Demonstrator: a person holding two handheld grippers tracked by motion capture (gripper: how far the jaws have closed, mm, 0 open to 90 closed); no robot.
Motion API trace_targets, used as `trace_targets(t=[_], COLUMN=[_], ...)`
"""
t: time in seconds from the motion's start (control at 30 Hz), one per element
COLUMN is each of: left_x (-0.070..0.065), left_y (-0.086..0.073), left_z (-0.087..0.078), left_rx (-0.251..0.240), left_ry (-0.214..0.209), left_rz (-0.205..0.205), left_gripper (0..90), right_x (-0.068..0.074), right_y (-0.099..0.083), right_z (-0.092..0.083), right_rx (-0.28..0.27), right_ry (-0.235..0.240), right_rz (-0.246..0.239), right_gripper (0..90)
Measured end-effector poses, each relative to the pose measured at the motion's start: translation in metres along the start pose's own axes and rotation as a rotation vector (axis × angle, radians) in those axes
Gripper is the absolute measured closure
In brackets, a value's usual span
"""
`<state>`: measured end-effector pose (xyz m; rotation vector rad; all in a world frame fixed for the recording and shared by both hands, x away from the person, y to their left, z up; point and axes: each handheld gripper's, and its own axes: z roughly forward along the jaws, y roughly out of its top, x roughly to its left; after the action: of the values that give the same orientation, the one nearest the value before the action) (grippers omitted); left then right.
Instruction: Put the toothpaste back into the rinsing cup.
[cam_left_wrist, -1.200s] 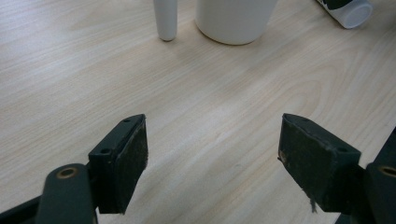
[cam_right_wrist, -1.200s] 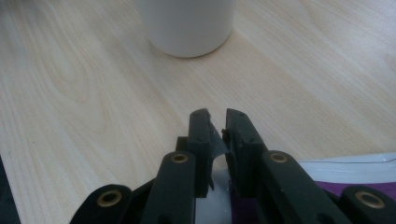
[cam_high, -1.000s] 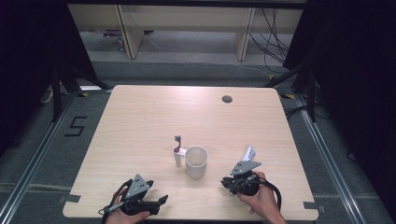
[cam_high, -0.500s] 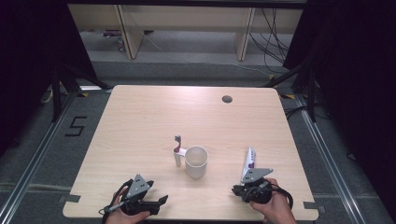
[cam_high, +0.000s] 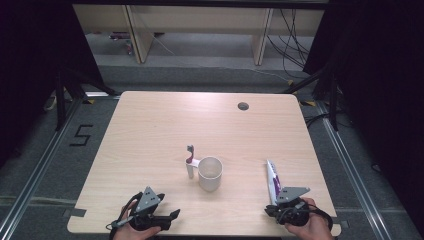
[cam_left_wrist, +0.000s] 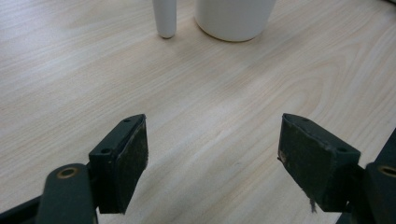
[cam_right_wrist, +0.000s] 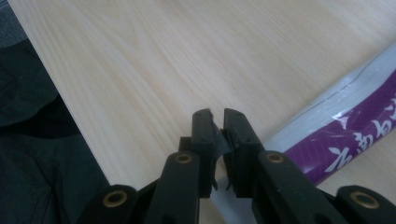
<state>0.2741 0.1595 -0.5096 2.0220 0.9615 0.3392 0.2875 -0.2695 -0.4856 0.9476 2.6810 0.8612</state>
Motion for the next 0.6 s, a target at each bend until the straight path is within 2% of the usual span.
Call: trace_targets(t=[0.03,0.13,0.17,0.2,0.23,0.4,0.5,0.6], left_x=[0.001,0.001,0.002,0.001,0.001,0.0,0.001,0.001], left_y=[0.0,0.0,0.0,0.0,0.0,0.0,0.0,0.0], left_z=[-0.001,-0.001,0.0,0.0,0.0,0.0,0.0,0.0], left_rx=[0.018,0.009,0.018,0.016,0.016,0.01,0.016,0.019], left_ry=[-0.001,-0.002,0.007,0.004,0.004,-0.002,0.002,0.005], left_rz=[0.019,0.011,0.022,0.021,0.021,0.017,0.021,0.021], left_gripper=[23.9,23.9,23.9,23.9,23.9,23.9,23.9,23.9], right_x=[0.0,-0.004,-0.007,-0.007,-0.008,-0.016,-0.018,-0.021], right_y=[0.0,-0.006,-0.01,-0.012,-0.013,-0.02,-0.021,-0.022], right_z=[0.0,-0.005,-0.006,-0.008,-0.011,-0.016,-0.021,-0.022], right_rx=[0.0,0.015,0.008,0.009,0.024,0.01,0.038,0.023], right_ry=[0.0,-0.001,0.0,-0.016,-0.011,-0.04,-0.032,-0.044], right_rz=[0.0,-0.008,-0.016,0.002,0.026,0.033,0.058,0.058], right_gripper=[83.1,82.8,82.4,81.8,81.4,81.4,81.1,78.5])
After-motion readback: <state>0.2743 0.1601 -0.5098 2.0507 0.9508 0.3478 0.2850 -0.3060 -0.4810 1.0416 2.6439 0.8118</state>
